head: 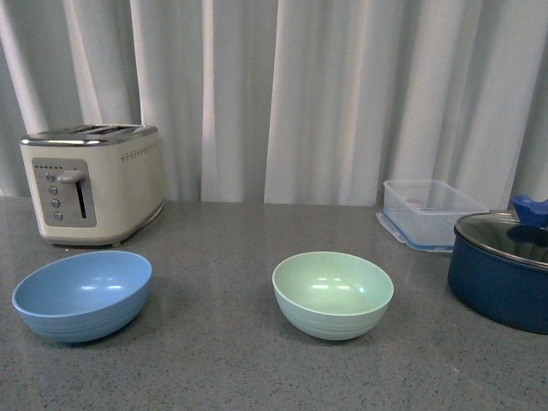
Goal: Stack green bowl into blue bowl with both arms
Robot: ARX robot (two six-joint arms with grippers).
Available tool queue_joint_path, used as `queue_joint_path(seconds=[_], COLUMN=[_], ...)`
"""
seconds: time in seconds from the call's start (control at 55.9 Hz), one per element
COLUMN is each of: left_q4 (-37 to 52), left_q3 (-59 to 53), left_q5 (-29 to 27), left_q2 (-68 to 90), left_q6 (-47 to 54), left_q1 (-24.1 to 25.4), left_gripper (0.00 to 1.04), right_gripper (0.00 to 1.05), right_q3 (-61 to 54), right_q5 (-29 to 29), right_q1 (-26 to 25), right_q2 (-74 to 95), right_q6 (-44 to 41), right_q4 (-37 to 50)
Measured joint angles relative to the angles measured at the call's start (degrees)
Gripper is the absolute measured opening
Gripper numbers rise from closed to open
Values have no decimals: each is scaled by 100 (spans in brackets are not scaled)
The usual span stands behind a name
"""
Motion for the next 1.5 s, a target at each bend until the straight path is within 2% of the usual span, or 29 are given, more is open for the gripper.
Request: queue_joint_path(seconds=[0.34,0.358,0.375,0.411,0.465,0.501,0.626,0.733,0.965,1.126,1.502], left_q4=[-2,-131,-662,-1508,-1847,-1740,-817,-542,-138,-179,2], left_q3=[2,35,229,610,835,944,1633,2258,3410,4203,5049], left_q5=[-9,-240,-940,-1919,-2500,-2483,-1768,-1327,-1287,-1224,-1233], left_q2=[2,94,339,1019,1731,2127,3230,4413,6133,7226,8553], left_q6=[-2,-94,-289,-651,-833,-916,-949,-933,-970,-1029,-1207], left_q1=[0,-76,-278,-540,-514,-334,238,411,520,518,426], left_gripper=[98,98,98,98,98,98,98,98,98,98,98], right_gripper=[95,95,95,95,95,95,95,95,95,95,95], right_q3=[0,0,0,0,0,0,0,0,0,0,0], right_q5=[0,0,0,2,-2,0,0,0,0,0,0], right_q1=[0,0,0,0,-2,-2,-2,-2,-2,-2,-2], right_q2=[0,0,0,0,-2,0,-2,-2,-2,-2,-2], right_q6=[0,0,0,0,0,0,0,0,0,0,0], right_q4=[0,0,0,0,0,-2,-2,-2,-2,-2,-2])
